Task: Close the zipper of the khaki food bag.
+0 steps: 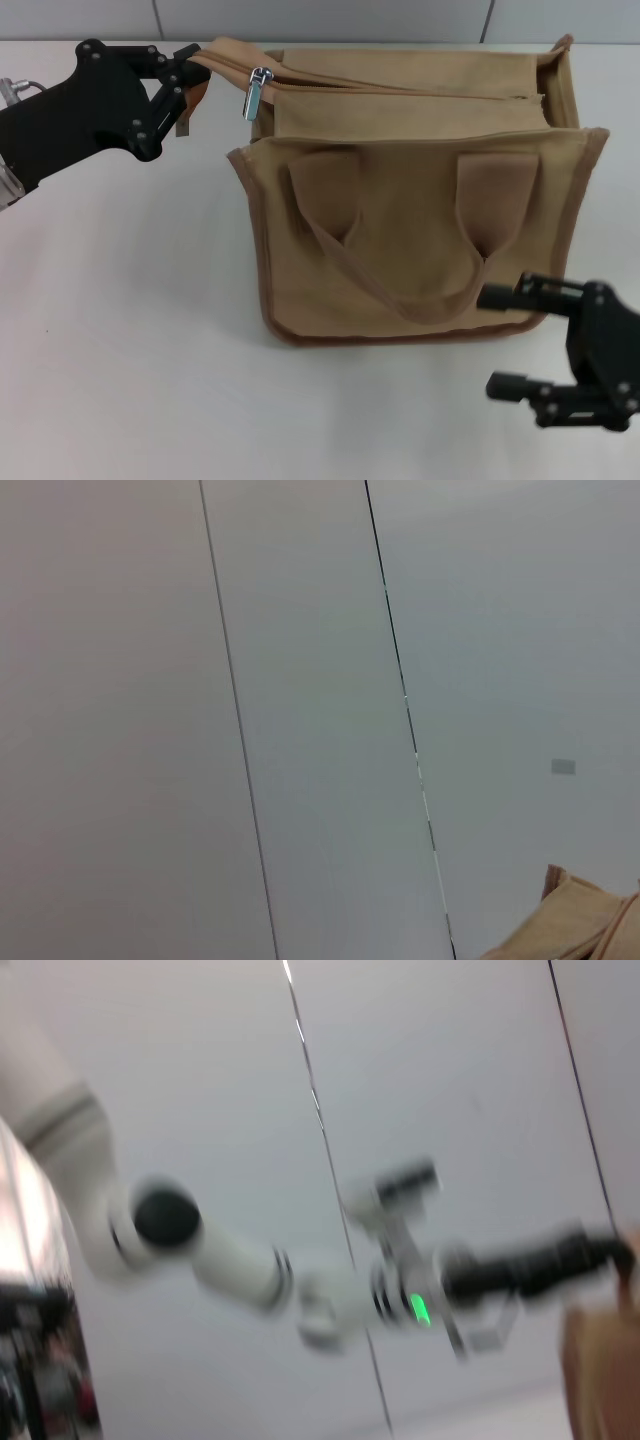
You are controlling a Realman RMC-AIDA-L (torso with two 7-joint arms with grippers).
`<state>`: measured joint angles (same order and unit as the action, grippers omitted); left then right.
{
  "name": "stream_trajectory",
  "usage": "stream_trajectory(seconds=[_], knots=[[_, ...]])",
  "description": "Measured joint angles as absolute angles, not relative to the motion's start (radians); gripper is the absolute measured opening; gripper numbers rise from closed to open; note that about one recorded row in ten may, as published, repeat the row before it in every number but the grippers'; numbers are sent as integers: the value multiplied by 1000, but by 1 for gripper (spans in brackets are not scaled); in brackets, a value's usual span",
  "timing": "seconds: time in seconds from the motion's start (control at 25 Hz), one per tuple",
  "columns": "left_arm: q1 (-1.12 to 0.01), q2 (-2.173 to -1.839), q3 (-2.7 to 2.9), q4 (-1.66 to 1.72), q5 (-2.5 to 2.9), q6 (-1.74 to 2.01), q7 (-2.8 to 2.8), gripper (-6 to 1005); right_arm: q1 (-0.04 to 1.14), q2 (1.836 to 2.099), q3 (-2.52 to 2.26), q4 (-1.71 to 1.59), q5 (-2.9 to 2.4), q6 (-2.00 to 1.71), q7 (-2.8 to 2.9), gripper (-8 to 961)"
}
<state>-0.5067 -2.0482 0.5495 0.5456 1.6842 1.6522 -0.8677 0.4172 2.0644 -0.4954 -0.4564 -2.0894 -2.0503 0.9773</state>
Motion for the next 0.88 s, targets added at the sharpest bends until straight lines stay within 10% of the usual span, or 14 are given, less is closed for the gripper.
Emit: stream_trajectory(seconds=[0.88], knots=[[-518,-2048,555,572,1684,1660,-901,22,773,2049,-582,-605,-1827,-1911,1737,777]])
